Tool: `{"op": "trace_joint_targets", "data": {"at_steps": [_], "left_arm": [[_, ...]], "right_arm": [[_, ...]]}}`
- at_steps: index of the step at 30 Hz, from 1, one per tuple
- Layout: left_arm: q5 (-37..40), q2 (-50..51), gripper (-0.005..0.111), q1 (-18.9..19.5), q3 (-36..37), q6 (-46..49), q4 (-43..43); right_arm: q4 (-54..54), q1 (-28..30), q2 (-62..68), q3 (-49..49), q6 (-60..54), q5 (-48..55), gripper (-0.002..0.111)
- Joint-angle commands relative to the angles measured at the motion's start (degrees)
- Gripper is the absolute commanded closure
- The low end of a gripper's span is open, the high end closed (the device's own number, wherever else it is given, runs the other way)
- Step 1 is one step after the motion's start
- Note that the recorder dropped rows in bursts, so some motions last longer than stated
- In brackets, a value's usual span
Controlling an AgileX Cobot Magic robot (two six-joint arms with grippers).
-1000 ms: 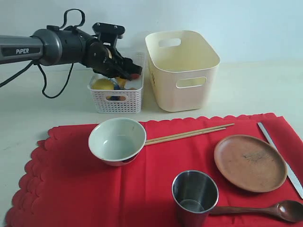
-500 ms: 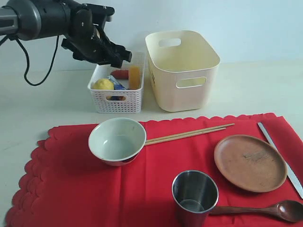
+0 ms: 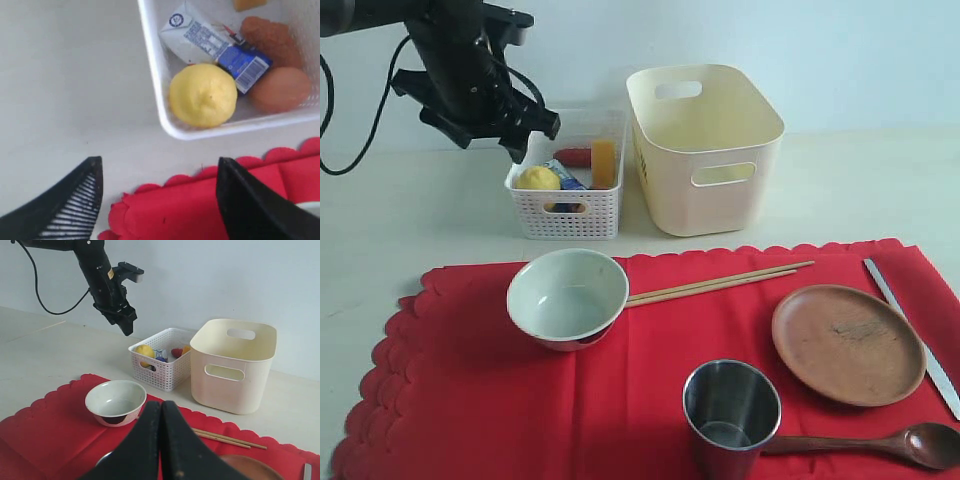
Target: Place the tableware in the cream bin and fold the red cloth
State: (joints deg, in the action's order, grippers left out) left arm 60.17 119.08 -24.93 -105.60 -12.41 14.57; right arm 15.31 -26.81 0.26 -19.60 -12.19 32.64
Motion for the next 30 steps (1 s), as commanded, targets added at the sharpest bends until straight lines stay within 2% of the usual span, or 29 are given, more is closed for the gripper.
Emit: {"op": "trace_joint_targets", "data": {"at_steps": [1,9,17,23,30], "left_arm": [[4.4,-2.5,0.045,-1.4,-0.4,0.4,-0.3],[3.6,-8.7,0.045,-2.3,6.6,0.4,-0.3],[-1.6,-18.7,0.045,-2.4,19.6,0.4,-0.3],[-4.5,-28.2,0.045,-2.4,29.0,0.0,-0.7],[-9.3,-44.2,0.045,-2.4,41.2,0.0,-3.9]], "right_arm": [[0.2,0.1,-0.3,0.3,-0.2,-0.9,0.108],[0.2,0.1,-0.3,0.3,-0.2,-0.9,0.108],[0.2,0.1,-0.3,0.3,-0.2,-0.9,0.108],[0.2,0.1,-0.3,0.3,-0.2,-0.9,0.108],[0.2,0.1,-0.3,0.3,-0.2,-0.9,0.108]]}}
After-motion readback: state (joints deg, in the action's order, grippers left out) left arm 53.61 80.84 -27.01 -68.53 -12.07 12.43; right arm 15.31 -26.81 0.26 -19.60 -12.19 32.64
